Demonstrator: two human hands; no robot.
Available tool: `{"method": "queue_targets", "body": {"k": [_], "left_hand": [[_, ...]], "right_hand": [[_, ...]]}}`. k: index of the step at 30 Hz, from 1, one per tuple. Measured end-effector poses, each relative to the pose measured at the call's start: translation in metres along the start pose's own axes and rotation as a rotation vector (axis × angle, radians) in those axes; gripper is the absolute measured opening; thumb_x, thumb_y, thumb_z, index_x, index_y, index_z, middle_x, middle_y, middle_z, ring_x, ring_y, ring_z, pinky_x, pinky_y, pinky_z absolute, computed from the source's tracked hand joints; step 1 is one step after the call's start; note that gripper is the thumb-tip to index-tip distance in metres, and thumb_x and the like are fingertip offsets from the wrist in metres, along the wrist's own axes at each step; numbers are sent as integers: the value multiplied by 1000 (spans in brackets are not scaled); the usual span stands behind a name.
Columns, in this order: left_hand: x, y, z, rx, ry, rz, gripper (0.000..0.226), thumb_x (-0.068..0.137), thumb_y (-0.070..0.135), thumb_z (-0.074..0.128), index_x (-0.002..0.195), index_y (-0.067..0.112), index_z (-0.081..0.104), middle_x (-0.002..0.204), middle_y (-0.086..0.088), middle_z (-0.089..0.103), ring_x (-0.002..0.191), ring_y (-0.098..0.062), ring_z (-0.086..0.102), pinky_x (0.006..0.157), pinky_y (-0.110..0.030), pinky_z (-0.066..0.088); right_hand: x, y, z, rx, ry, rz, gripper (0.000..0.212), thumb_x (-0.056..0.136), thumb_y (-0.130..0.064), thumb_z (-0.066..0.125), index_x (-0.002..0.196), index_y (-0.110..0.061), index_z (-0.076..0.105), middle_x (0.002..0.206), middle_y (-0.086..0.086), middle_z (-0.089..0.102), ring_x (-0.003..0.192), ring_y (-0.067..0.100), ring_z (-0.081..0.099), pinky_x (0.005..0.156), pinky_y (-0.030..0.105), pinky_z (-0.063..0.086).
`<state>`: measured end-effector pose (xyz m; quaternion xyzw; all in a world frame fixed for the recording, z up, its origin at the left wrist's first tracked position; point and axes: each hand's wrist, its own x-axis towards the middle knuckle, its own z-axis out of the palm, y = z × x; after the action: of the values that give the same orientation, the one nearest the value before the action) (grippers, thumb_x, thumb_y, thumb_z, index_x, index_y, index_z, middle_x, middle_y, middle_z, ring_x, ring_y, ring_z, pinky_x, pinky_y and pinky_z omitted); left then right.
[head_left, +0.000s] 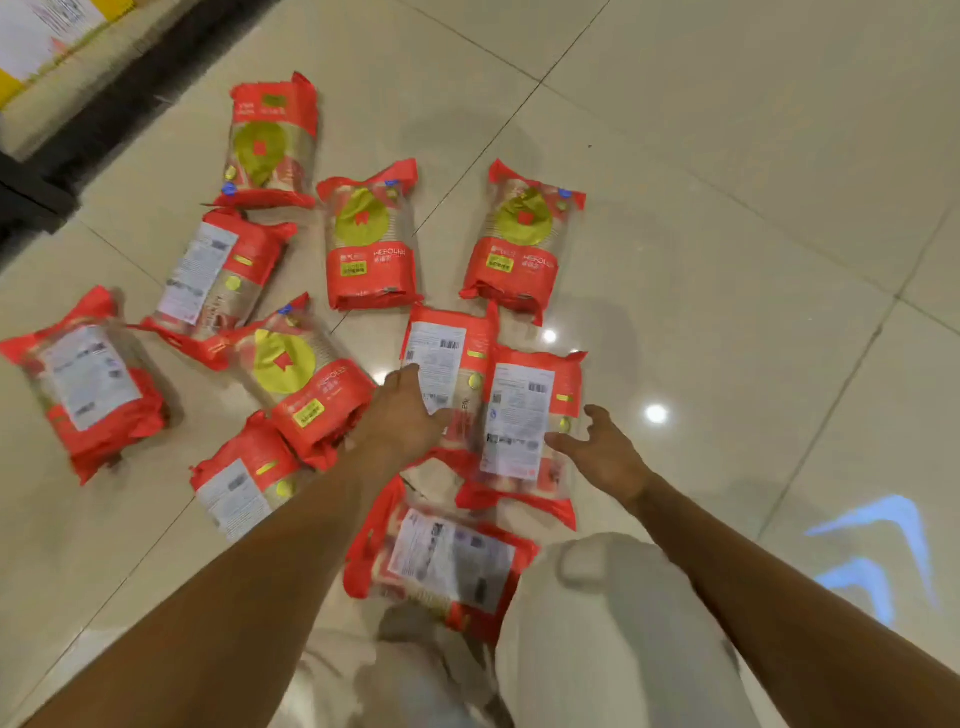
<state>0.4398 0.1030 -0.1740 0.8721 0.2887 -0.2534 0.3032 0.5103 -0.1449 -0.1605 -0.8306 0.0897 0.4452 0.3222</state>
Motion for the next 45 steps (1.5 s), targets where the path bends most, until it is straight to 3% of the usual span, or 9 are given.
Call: {"method": "queue_targets", "body": {"k": [6,11,14,16,18,23,40,42,45], "left_hand": [[92,-34,58,-172,113,-86,95,80,46,80,151,4,34,150,-19,42,139,-37,40,114,-48,37],[136,-65,68,-462,53,-256,105,44,50,99,127,3,56,124,-9,67,112,-27,67,96,-41,56],[136,-66,63,-539,-56,-306,66,54,35,100,109,10,74,105,-4,78,94,-22,75,92,-40,59],[133,-65,64,-579,-77,-322,78,46,34,103,112,9,70,103,-4,78,90,-22,76,87,-41,61],[132,-64,70,-614,-37,-319,108,28,45,104,118,7,58,108,-5,76,91,-23,76,84,-44,62],[75,-16,35,-677,169,-225,78,63,17,96,117,9,40,110,-3,64,101,-26,68,93,-48,57],[-367,247,-474,-819,624,205,80,55,18,99,115,13,46,104,6,67,94,-7,69,85,-36,56],[-428,269,-527,-839,683,272,76,61,9,96,117,12,44,107,7,64,88,6,64,79,-22,54],[-506,284,-586,-880,740,345,86,53,21,98,119,14,44,112,2,66,97,-9,69,88,-36,56]], "right_hand": [[99,51,37,209,6,24,63,86,-28,80,131,-12,38,117,0,62,99,20,64,70,22,51],[138,76,51,458,-87,10,41,75,-14,89,110,-14,68,107,8,78,95,28,76,89,54,59],[137,74,48,472,-111,7,29,76,-2,85,101,-11,73,99,7,79,82,18,78,71,35,64],[136,75,44,446,-95,20,28,76,1,84,97,-12,73,94,4,78,70,9,76,56,20,58],[133,74,40,407,-52,22,32,72,-2,87,99,-12,74,97,6,79,73,9,76,59,21,58],[88,44,13,397,116,-28,77,57,-25,96,119,-11,52,105,1,73,91,20,74,82,42,62],[-473,-321,-275,379,458,-581,71,67,-24,93,119,-26,44,99,-15,67,87,1,66,77,29,53],[-542,-354,-296,369,488,-649,72,67,-25,92,120,-27,44,98,-15,67,86,3,67,81,35,56],[-625,-392,-313,370,521,-753,77,62,-32,92,121,-29,44,100,-13,70,90,10,71,86,45,59]]}}
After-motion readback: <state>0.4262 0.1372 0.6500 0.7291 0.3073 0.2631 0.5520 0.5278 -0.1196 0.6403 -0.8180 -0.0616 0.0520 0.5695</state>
